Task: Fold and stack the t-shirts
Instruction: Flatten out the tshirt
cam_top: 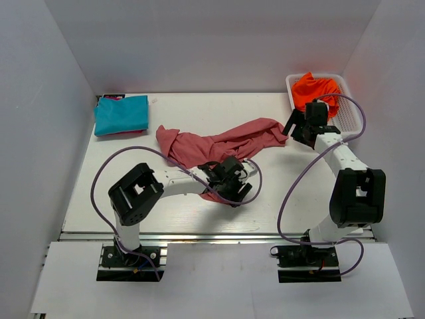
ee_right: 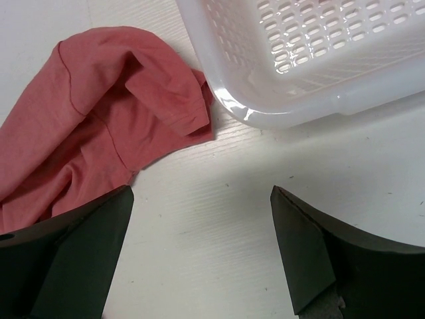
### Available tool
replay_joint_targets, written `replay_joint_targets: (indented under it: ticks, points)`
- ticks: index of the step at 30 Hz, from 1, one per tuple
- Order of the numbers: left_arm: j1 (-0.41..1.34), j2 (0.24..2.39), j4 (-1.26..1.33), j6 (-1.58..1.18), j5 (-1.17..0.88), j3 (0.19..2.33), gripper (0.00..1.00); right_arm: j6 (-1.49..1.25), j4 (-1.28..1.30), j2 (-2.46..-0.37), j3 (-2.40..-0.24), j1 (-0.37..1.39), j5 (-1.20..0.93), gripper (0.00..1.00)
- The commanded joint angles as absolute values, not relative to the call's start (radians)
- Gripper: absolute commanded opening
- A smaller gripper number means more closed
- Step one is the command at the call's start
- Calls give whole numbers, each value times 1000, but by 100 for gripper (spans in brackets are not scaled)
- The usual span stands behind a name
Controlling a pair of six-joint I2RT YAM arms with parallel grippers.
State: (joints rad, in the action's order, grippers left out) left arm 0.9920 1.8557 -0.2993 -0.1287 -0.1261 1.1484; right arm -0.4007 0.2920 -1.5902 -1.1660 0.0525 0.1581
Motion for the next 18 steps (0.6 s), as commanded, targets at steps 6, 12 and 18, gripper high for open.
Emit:
replay_joint_targets:
  ticks: [6,12,18]
  points:
    - [1005,1899,-327,-185,-26,1157,0,-377,226,-1505,-1109,54,127,90]
    - [973,1659,-307,-281,203,1017,0,-262,179,-1483,-1078,87,63,90]
    - [951,1434,-397,-343,556,947,0,-222,259,-1591,-1141,169,121,88]
